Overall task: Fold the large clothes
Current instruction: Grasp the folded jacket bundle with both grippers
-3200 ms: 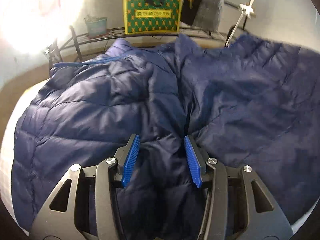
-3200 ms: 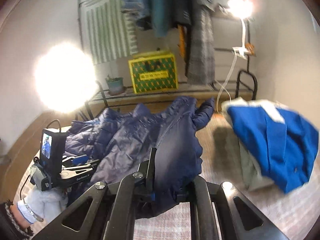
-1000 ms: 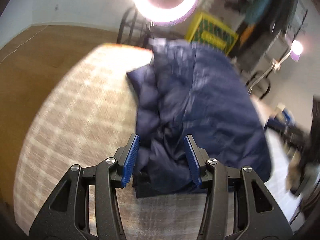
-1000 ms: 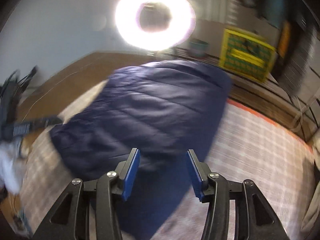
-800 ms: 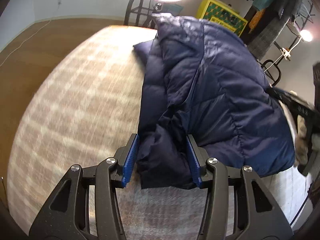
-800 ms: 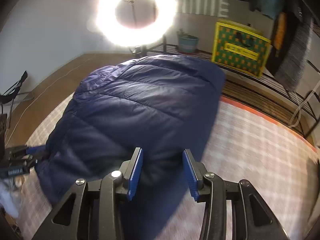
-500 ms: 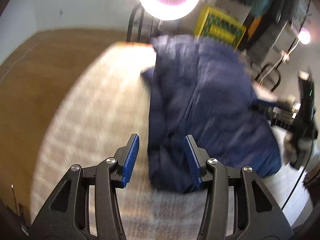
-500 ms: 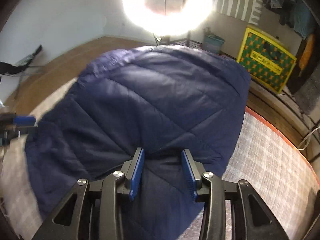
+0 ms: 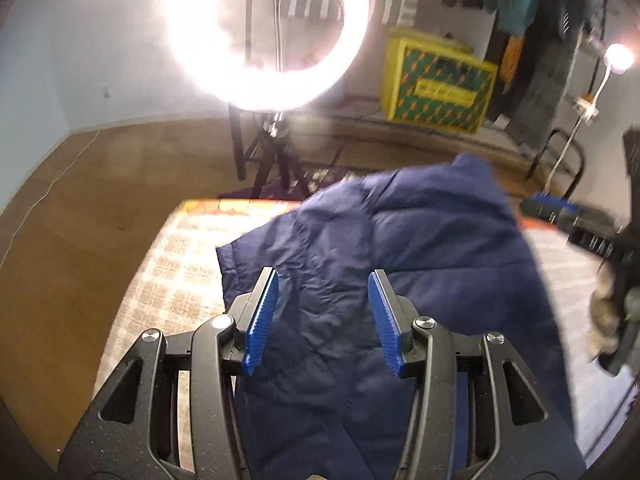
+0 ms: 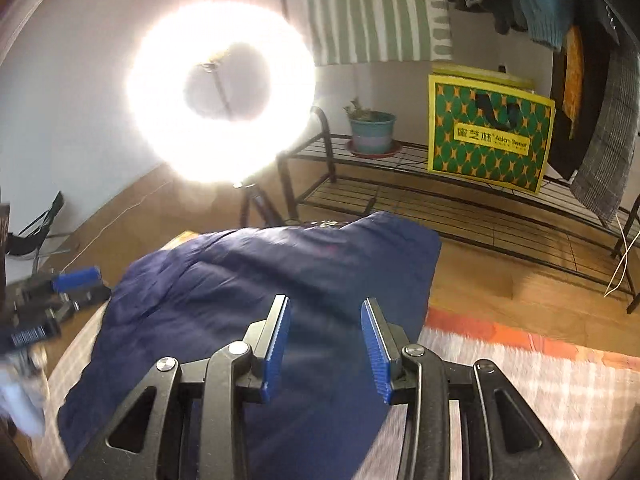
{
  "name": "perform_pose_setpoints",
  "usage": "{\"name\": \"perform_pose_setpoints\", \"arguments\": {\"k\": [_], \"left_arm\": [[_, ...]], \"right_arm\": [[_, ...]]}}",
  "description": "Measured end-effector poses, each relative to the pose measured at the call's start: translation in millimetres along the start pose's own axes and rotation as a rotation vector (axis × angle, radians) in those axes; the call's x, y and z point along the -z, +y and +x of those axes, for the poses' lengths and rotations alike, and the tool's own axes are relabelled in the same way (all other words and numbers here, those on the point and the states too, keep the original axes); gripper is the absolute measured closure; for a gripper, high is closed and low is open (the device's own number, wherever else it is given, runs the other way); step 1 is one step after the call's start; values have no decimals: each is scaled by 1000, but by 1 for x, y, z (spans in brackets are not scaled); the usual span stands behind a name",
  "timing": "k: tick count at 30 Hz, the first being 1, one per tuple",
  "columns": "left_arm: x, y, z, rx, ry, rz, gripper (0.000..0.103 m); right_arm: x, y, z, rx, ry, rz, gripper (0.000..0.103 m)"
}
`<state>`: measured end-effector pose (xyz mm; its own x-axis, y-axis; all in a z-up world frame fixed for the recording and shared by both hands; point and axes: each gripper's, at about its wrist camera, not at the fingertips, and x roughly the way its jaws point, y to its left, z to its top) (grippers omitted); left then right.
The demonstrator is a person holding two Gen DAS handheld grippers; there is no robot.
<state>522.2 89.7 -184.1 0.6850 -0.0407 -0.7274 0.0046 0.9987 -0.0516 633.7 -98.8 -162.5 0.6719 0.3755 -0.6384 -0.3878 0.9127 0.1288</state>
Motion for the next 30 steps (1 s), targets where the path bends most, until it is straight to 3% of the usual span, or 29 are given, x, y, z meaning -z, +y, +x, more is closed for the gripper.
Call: {"name": "perform_pose_setpoints", "arguments": {"k": [6, 8, 10, 15, 18, 21, 26, 30], "left_arm": [[26, 29, 43, 31, 58, -103, 55], [30, 35, 48, 54, 54, -128, 55], [32, 40, 48, 75, 58, -145, 55], [25, 60, 15, 132, 20, -161, 55], [25, 89, 3, 205, 31, -271, 36], [36, 126, 3, 290, 83, -424, 33], [52, 154, 28, 427, 200, -558, 33], [55, 156, 55, 495, 257, -593, 33]], "right_arm": [[-3, -10, 67, 29, 95, 0, 65], [0, -19, 88, 55, 137, 22, 58], [6, -28, 95, 38, 133, 65, 56], [6, -28, 65, 56, 108, 41, 54], [12, -32, 22, 15, 56, 49, 40], [29, -40, -23, -5, -1, 87, 23], [60, -62, -68, -116, -12, 213, 0], [80, -81, -66, -219, 52, 358, 0]]}}
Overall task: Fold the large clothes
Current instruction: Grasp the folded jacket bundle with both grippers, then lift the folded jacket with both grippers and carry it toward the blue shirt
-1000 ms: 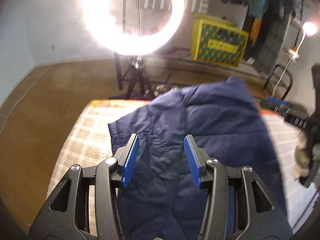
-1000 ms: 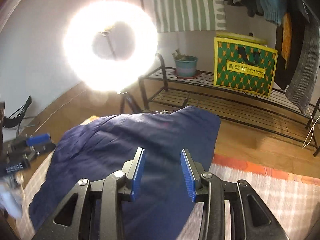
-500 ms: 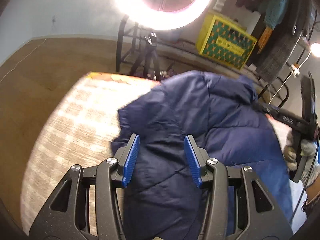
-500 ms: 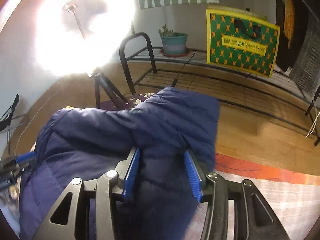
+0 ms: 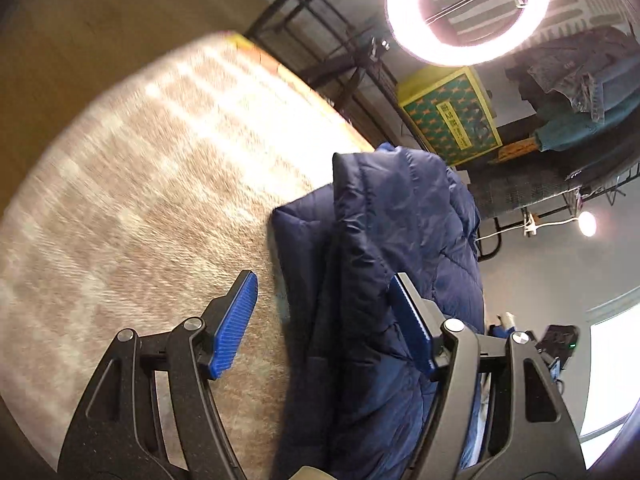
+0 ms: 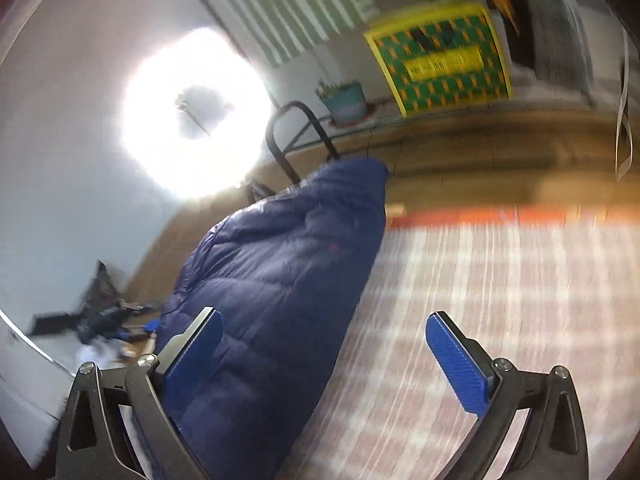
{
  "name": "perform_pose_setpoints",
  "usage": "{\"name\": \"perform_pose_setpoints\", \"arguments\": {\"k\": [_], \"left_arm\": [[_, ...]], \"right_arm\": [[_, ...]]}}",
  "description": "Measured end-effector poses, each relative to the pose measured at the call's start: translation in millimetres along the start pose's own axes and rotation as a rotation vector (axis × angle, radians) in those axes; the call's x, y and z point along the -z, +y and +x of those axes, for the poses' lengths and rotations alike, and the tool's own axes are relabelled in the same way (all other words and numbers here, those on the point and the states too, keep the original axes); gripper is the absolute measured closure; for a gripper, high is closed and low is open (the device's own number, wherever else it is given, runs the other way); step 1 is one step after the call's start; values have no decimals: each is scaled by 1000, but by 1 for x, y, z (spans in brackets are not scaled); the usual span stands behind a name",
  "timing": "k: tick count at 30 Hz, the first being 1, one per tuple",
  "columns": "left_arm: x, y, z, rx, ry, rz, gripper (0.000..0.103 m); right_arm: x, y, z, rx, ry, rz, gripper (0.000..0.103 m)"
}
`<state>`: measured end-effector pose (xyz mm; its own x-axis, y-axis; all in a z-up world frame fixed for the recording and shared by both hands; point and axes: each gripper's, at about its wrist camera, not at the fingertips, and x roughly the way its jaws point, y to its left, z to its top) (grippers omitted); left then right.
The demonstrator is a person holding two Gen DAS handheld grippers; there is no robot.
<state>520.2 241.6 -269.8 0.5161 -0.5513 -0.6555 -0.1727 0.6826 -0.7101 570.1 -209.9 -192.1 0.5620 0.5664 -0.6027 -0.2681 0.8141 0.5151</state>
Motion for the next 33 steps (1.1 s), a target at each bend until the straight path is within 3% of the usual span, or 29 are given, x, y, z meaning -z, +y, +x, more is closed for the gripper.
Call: {"name": "perform_pose_setpoints", "arguments": {"k": [9, 13, 19, 21, 23, 26, 33], "left_arm": [[-22, 24, 24, 135, -4, -120, 30], [-30, 20, 36, 165, 5, -101, 29], [-36, 2, 51, 130, 0, -38, 29], [-38, -2, 56, 108, 1, -22, 30], [-39, -8, 63, 88, 14, -3, 48], [-34, -18, 70, 61, 10, 32, 59], [-26, -39, 58, -5, -65, 141, 79]], "right_arm": [[24, -22, 53, -173, 131, 167, 2], [33, -19, 64, -198, 109, 172, 0], [29, -11, 79, -296, 115, 215, 7], [28, -1, 88, -260, 121, 186, 6], [29, 11, 96, -213, 137, 134, 6], [29, 23, 102, -187, 137, 99, 7], [24, 19, 100, -170, 146, 143, 60]]}}
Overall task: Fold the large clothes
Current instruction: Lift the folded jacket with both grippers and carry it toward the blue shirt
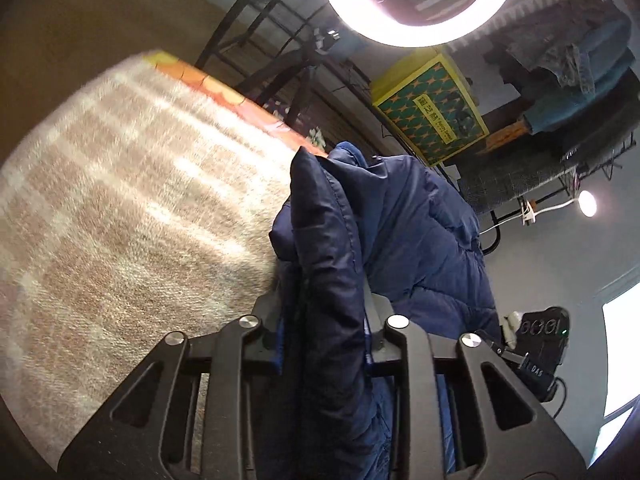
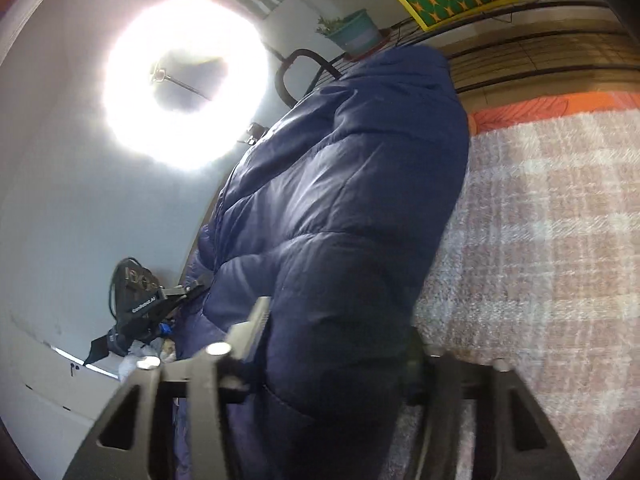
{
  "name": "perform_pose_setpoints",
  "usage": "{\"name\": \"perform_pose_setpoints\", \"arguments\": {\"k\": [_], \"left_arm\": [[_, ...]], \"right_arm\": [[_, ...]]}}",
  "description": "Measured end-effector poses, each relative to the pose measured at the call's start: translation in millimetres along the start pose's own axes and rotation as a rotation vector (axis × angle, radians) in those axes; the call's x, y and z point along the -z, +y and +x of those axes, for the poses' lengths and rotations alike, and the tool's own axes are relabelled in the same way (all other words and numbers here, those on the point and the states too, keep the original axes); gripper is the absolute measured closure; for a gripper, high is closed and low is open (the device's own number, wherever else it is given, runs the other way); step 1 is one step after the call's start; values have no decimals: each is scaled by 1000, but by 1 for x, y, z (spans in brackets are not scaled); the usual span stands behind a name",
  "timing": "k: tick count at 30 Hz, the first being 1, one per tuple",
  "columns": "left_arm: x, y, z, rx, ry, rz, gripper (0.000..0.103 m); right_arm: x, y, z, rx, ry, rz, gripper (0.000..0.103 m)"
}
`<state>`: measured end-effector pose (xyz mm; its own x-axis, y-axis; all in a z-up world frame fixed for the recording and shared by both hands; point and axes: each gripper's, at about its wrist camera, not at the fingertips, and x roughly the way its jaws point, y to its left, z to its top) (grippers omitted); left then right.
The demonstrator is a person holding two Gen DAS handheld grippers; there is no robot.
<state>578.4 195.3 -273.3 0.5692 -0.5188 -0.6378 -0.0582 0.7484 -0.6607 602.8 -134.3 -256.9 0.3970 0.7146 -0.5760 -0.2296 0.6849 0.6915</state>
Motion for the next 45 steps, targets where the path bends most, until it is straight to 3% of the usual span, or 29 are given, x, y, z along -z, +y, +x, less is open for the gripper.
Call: {"name": "perform_pose_setpoints", "arguments": {"k": [6, 14, 22, 28, 35, 41, 45], "left_arm": [[12, -24, -20, 5, -26, 43, 86], [48, -70, -47, 38, 16, 92, 87], [116, -149, -85, 111, 79, 149, 88], [186, -212, -92, 140, 145, 217, 88], [252, -279, -58, 171, 240, 254, 89], [300, -321, -30, 150, 306, 316, 89], [314, -339, -19, 132, 311, 342, 89]], "right_arm": [[3, 36, -23, 89, -21, -132, 76], [16, 61, -84, 131, -9, -184, 79], [60, 69, -190, 182, -14, -194, 80], [105, 48, -277, 224, -37, -154, 80], [158, 17, -364, 327, -53, -141, 80], [194, -30, -410, 363, -52, -106, 80], [202, -54, -422, 384, -58, -102, 80]]}}
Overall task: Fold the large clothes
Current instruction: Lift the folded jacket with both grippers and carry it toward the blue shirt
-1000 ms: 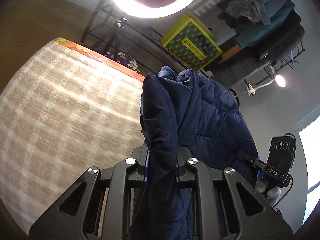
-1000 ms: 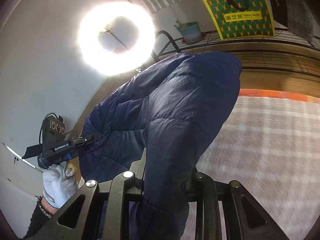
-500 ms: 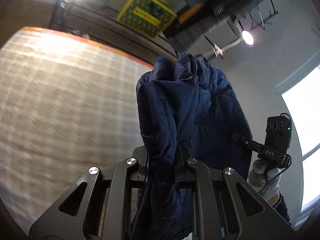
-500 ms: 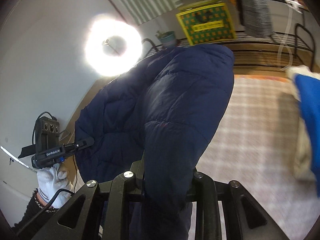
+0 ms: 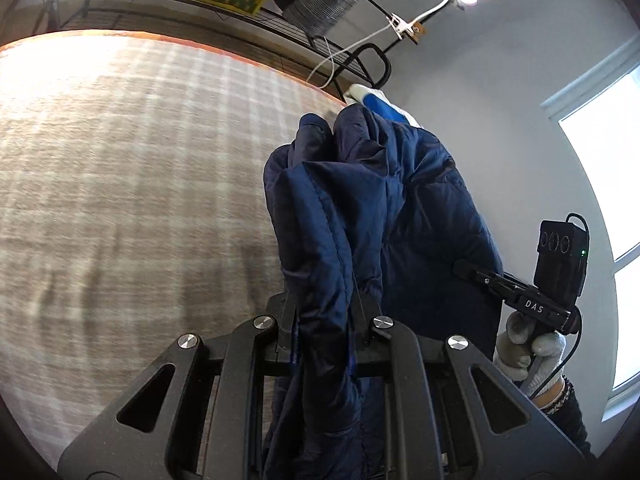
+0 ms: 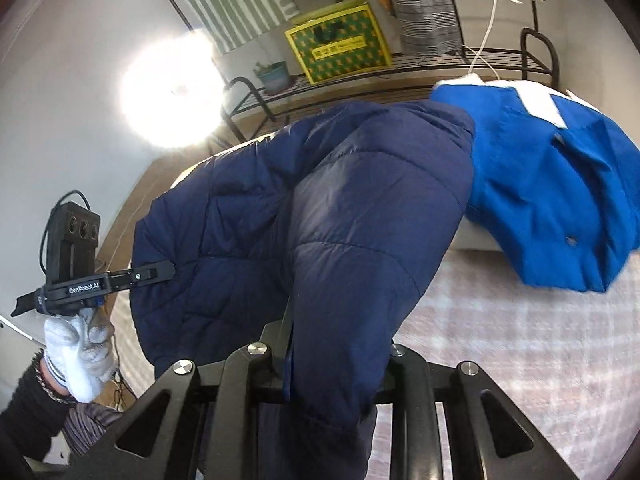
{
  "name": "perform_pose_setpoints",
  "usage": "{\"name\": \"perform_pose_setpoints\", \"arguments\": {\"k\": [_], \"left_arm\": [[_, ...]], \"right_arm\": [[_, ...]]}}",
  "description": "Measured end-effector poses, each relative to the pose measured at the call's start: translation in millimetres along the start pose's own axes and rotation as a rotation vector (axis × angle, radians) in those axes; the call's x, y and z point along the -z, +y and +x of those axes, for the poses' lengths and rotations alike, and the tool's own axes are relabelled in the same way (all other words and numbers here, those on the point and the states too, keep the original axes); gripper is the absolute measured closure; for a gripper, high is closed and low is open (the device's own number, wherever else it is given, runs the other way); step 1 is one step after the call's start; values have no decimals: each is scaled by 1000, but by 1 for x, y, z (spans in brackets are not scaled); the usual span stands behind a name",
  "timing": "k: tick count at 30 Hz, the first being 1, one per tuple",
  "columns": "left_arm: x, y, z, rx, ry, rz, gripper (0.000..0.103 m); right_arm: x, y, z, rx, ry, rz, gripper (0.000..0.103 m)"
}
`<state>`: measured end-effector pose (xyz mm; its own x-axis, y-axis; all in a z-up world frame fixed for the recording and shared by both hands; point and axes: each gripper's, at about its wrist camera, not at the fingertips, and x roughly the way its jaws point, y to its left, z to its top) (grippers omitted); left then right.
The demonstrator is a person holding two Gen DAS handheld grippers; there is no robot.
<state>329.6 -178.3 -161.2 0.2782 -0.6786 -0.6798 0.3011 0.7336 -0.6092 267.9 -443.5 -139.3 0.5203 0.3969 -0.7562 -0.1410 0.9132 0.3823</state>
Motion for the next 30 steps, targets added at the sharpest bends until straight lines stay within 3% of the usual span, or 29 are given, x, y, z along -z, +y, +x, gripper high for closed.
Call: {"name": "perform_pose_setpoints", "arguments": {"k": [4, 10, 18, 30], "left_arm": [[2, -13, -1, -8, -15, 17, 89], [9, -52, -8, 16, -40, 60, 89], [-22, -107, 20, 57, -64, 143, 89], [-150, -175, 124, 100, -139, 209, 89]], "right_arm": [[15, -4, -14, 20, -13, -41, 81], [10, -3, -50, 37, -87, -115, 81], [-30, -34, -103, 127, -146, -177, 81], [-142, -103, -151, 320, -263, -232, 82]]}}
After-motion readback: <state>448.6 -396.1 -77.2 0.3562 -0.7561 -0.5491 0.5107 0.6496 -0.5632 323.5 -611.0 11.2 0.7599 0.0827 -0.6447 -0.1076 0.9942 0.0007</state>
